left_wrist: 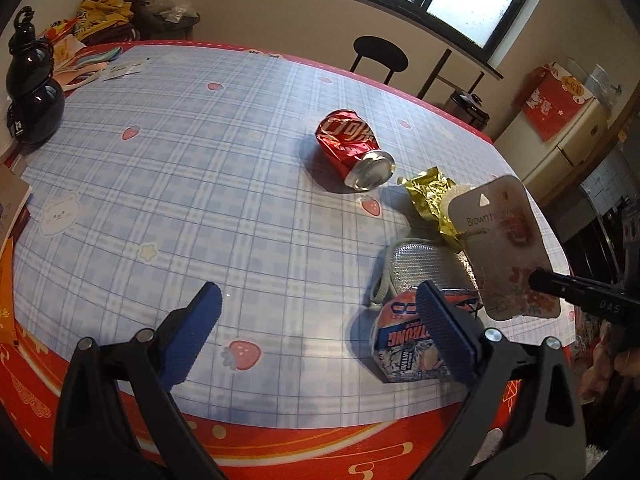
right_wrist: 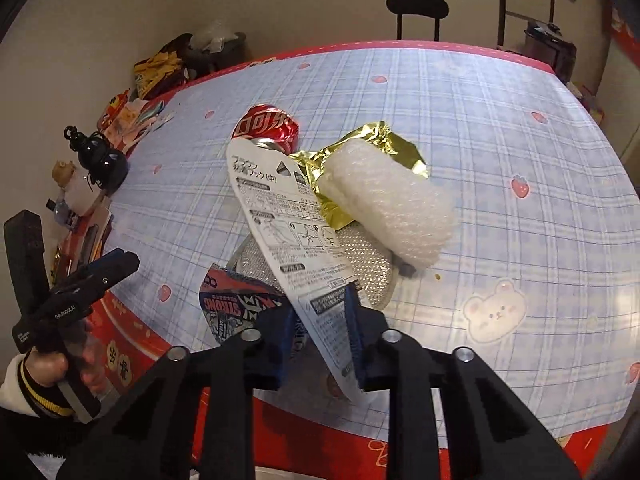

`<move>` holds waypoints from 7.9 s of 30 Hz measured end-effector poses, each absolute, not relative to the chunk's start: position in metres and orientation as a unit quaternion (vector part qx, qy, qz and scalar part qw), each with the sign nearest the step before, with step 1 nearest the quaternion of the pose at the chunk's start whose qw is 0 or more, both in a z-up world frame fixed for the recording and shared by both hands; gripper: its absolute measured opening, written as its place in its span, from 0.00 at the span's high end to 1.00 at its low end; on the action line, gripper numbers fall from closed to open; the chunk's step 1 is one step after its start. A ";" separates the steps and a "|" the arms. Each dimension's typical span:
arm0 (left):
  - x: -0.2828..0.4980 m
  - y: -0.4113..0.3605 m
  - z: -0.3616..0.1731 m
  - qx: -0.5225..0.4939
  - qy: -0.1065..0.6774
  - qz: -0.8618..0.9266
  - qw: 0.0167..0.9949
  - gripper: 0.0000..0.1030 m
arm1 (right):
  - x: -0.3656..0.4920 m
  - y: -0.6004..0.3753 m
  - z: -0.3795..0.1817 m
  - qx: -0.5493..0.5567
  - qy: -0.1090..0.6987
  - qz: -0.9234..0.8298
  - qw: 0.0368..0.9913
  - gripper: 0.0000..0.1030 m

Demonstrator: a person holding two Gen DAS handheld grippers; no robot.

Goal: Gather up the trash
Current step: 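Grasp the white product card with the right tool, then grasp the blue-red snack wrapper with the left tool and lift it, then carry the card and wrapper to the brown bin and release both inside, then return both tools to the table and grasp the bubble wrap with the right tool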

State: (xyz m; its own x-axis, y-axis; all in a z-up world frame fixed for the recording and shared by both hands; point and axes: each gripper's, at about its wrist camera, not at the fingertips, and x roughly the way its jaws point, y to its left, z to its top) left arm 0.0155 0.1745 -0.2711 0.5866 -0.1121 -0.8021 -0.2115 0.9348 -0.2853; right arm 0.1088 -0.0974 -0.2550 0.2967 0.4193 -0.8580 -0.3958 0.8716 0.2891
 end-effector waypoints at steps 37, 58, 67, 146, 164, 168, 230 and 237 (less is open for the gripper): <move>0.047 0.123 -0.345 -0.212 0.533 -0.096 0.814 0.45 | 0.093 -0.120 -0.248 0.030 0.517 0.257 0.816 0.97; 0.057 0.113 -0.347 -0.187 0.532 -0.115 0.818 0.39 | 0.086 -0.108 -0.261 0.017 0.542 0.274 0.794 0.97; 0.046 0.120 -0.331 -0.217 0.522 -0.116 0.817 0.65 | 0.083 -0.115 -0.269 0.026 0.548 0.275 0.789 0.97; 0.122 -0.144 -0.129 -0.099 0.344 -0.130 0.924 0.87 | 0.122 -0.647 -0.211 0.138 0.397 -0.133 0.898 0.07; 0.202 -0.425 -0.148 -0.030 0.342 -0.399 0.851 0.57 | 0.028 -0.690 -0.192 0.161 0.379 -0.186 0.892 0.05; 0.209 -0.437 -0.133 -0.056 0.320 -0.397 0.858 0.27 | 0.017 -0.700 -0.191 0.171 0.374 -0.199 0.890 0.05; -0.014 0.259 -0.242 -0.229 0.402 0.185 0.867 0.06 | 0.183 -0.088 -0.312 -0.126 0.518 0.235 0.813 0.36; 0.011 0.246 -0.252 -0.226 0.413 0.139 0.871 0.06 | 0.170 -0.107 -0.291 -0.080 0.513 0.235 0.822 0.63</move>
